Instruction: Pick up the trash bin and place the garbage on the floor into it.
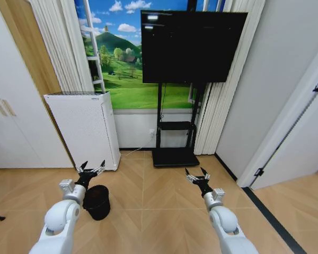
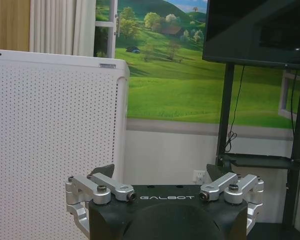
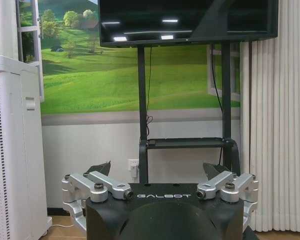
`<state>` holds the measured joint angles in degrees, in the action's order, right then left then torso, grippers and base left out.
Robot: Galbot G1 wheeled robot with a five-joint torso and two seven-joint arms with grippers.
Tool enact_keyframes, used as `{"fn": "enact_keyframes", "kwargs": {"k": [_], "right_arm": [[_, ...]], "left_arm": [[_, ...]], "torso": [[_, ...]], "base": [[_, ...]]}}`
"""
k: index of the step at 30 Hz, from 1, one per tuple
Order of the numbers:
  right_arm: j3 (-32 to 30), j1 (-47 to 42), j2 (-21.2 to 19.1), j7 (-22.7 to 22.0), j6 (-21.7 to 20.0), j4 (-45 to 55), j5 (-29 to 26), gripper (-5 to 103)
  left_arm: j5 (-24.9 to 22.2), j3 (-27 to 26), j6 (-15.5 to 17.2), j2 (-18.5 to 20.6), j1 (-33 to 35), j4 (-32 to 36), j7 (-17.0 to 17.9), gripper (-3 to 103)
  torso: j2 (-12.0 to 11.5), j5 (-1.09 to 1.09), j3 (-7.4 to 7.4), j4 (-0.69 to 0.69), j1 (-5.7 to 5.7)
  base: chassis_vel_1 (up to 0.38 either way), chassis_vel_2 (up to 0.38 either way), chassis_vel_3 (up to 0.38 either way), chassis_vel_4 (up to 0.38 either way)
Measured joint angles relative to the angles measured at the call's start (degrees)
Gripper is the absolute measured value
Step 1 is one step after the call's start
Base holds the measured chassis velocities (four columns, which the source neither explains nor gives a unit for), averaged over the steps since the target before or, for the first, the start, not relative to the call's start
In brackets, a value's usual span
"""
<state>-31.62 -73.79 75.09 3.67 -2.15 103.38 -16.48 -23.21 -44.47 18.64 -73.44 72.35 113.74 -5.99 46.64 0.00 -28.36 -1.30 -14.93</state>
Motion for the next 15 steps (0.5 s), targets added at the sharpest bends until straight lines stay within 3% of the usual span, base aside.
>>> {"fn": "enact_keyframes", "kwargs": {"k": [6, 15], "right_arm": [[0.0, -0.4, 0.4, -0.8, -0.2, 0.0, 1.0, 100], [0.0, -1.4, 0.7, -1.3, -1.0, 0.7, 1.6, 100]], "left_arm": [[-0.6, 0.1, 0.0, 0.3, 0.1, -0.2, 0.6, 100], [-0.6, -0.1, 0.4, -0.1, 0.7, -0.1, 1.8, 100]], "torso": [[1.7, 0.00, -0.99, 0.00, -0.73], [1.9, 0.00, -1.11, 0.00, -0.82]], "base": [[0.000, 0.000, 0.000, 0.000], [0.000, 0.000, 0.000, 0.000]]}}
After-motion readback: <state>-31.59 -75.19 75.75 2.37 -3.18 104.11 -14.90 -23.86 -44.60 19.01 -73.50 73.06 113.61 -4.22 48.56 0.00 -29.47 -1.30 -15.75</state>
